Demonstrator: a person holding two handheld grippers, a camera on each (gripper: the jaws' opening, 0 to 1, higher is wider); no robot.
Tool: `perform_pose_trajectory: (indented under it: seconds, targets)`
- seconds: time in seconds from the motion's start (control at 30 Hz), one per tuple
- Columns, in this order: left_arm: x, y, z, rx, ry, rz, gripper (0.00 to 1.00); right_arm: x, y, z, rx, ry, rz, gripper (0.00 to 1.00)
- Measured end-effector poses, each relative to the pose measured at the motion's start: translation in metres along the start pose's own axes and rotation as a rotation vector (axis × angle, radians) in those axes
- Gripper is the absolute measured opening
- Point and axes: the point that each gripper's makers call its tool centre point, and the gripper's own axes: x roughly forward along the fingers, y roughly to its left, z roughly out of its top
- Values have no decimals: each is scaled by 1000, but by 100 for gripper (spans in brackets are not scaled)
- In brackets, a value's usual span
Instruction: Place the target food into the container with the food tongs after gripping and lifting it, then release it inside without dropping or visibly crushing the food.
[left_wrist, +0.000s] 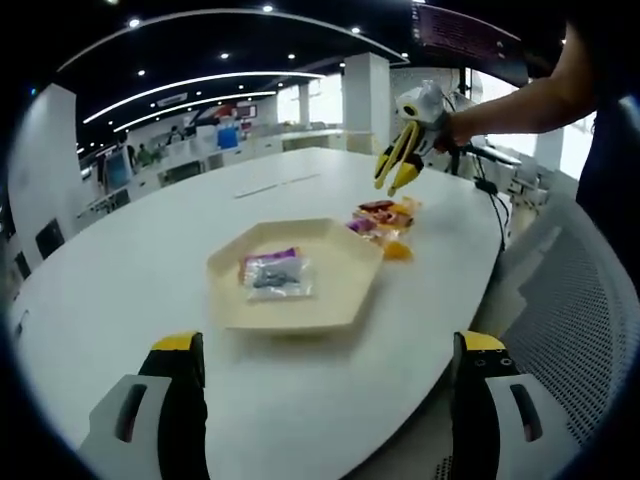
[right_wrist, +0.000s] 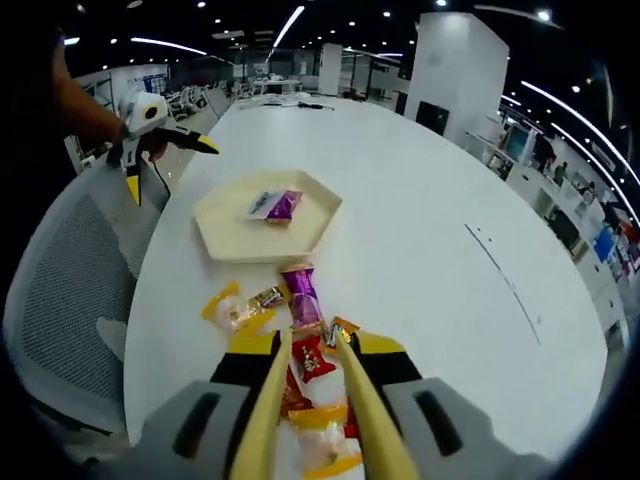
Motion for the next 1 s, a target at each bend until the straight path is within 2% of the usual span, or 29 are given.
perform_pose_trajectory:
  seconds: [0.07, 0.5, 1.0]
  targets:
    - [0, 0, -1, 1, 5, 1, 99, 4, 4, -3, 26, 6, 19, 26]
    - [0, 1, -3, -7, 13, 8, 99, 19, 0, -22, 40, 61, 16, 25]
    - [0, 1, -3, -17, 21, 9, 99, 32, 5, -29, -14, 106, 37, 24]
